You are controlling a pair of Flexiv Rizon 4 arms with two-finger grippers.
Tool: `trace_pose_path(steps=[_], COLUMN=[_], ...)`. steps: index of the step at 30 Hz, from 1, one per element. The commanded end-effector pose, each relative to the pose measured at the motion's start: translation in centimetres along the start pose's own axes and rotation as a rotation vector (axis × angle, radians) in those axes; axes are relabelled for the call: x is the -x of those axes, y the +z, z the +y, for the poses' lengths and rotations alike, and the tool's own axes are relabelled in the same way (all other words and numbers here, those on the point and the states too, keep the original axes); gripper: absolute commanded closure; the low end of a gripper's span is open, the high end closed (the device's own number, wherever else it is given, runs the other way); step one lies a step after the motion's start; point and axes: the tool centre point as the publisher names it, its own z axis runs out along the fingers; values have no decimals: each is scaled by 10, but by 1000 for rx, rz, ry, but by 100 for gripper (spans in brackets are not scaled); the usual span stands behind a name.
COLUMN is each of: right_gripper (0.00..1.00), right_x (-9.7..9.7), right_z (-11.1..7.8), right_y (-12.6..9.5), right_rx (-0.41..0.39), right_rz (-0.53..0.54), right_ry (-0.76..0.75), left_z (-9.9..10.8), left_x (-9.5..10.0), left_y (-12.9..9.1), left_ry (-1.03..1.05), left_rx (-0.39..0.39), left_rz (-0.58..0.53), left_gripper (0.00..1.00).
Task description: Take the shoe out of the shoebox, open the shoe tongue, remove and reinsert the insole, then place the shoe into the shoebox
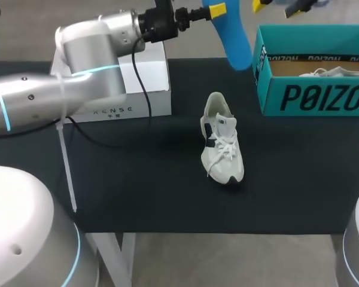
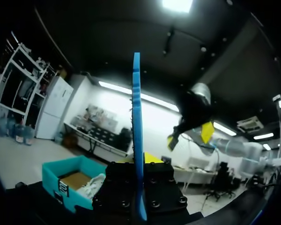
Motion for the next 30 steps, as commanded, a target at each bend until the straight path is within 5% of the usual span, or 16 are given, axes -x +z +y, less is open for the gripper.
trace_pose_path(steps=[1,9,13,21,25,30], right_gripper=[0,0,0,0,0,0], right_x=[-10,-16,-22,-41,-43,-45], right_z=[5,8,11,16,21,24], right_y=[5,4,-3,-13,-8,4], right_rx=[-13,-28,-58,-116,-77,-120], right_rz=[-196,-214,-261,-296,-335,-387], right_ry=[-33,-117,-128,-120,-120,-65], left_z=[-3,-2,9,32,38,39], left_x=[-3,1,15,13,8,0], left_y=[0,-1,2,16,20,20], left_ry=[-785,-859,-1215,-1436,-1457,-1510], left_rx=[90,102,238,377,389,395], left_rz=[-25,-16,-25,21,50,113], left_gripper=[100,100,100,100,100,100])
